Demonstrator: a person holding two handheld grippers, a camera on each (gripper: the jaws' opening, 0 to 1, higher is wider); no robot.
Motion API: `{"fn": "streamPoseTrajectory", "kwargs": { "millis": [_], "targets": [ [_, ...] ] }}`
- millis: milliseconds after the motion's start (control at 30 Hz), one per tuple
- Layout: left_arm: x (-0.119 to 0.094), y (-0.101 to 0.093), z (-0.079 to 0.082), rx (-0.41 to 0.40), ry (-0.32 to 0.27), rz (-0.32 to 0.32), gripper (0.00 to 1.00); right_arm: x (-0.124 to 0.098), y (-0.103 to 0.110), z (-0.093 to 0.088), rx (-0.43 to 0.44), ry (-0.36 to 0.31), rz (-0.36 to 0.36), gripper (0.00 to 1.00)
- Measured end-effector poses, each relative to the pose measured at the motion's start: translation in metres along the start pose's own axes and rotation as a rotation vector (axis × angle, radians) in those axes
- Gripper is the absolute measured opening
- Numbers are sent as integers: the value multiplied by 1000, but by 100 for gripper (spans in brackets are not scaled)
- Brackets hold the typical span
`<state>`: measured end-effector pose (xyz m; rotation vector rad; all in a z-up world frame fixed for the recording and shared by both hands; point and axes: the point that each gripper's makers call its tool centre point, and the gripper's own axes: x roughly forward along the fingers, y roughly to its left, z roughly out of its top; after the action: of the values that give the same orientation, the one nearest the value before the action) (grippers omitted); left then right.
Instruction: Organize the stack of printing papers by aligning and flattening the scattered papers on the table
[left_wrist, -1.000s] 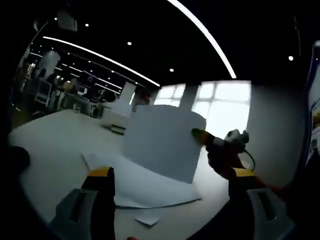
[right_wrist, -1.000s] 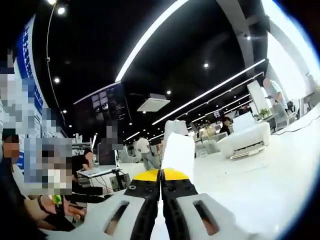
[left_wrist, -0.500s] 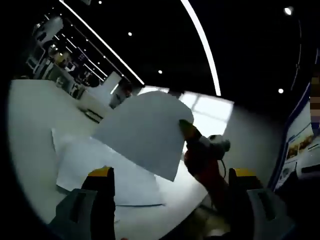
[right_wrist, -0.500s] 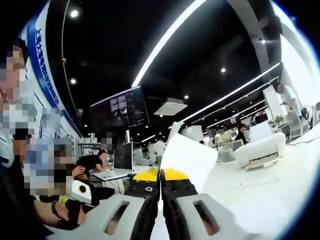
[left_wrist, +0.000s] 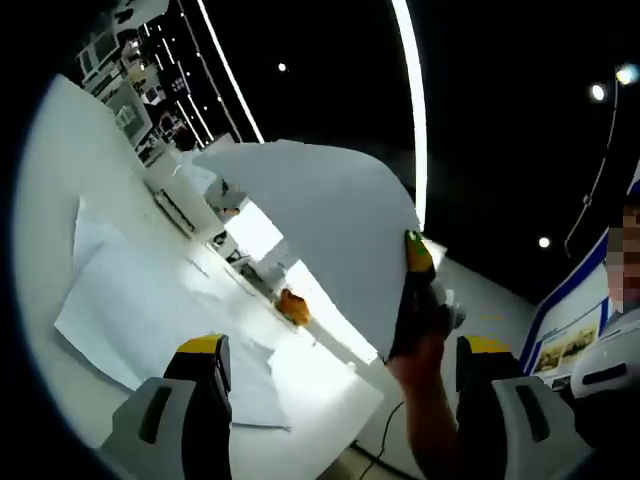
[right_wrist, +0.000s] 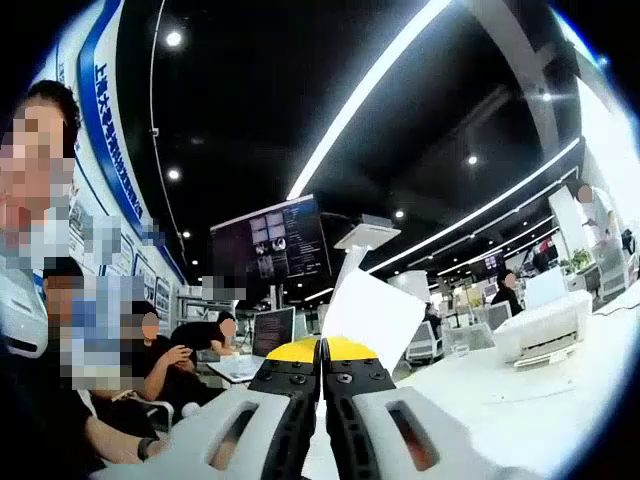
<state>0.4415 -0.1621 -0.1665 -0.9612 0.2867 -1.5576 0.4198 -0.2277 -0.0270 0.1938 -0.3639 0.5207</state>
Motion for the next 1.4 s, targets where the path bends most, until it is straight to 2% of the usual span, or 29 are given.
{"fn": "streamPoseTrajectory", "kwargs": {
  "millis": [100, 233, 333, 500, 533, 633, 700, 1000, 1067, 1133, 1233, 1333, 1400],
  "targets": [
    [3, -4, 10, -45, -64, -40, 95, 1, 6, 4, -5, -6, 12, 0],
    [4, -5, 18, -32, -87, -49, 94, 1, 6, 7, 1, -12, 19, 0],
    [6, 2, 22, 5, -87, -21, 90, 0, 6, 5, 6, -16, 23, 0],
    [6, 7, 44, -63, -209, -64, 84, -7, 2, -6, 54, -16, 23, 0],
    [5, 8, 49, -69, -231, -71, 80, -9, 1, -8, 59, -14, 23, 0],
    [0, 9, 61, -77, -270, -101, 69, -13, -4, -18, 84, 10, 18, 0],
    [-4, 12, 70, -80, -298, -107, 67, -16, -9, -23, 96, 20, 5, 0],
    [-10, 17, 90, -51, -333, -96, 50, -26, -22, -39, 134, 44, -24, 0],
    [-13, 19, 96, -41, -353, -84, 43, -25, -26, -43, 144, 52, -33, 0],
    [-17, 26, 104, 16, -390, -36, 31, -25, -28, -48, 156, 63, -38, 0],
    [-18, 25, 105, 27, -383, -29, 29, -25, -27, -51, 172, 69, -34, 0],
    [-17, 24, 102, -23, -368, -44, 29, -23, -26, -51, 166, 69, -38, 0],
    [-18, 24, 103, -23, -373, -47, 28, -22, -25, -49, 171, 67, -32, 0]
  ]
}}
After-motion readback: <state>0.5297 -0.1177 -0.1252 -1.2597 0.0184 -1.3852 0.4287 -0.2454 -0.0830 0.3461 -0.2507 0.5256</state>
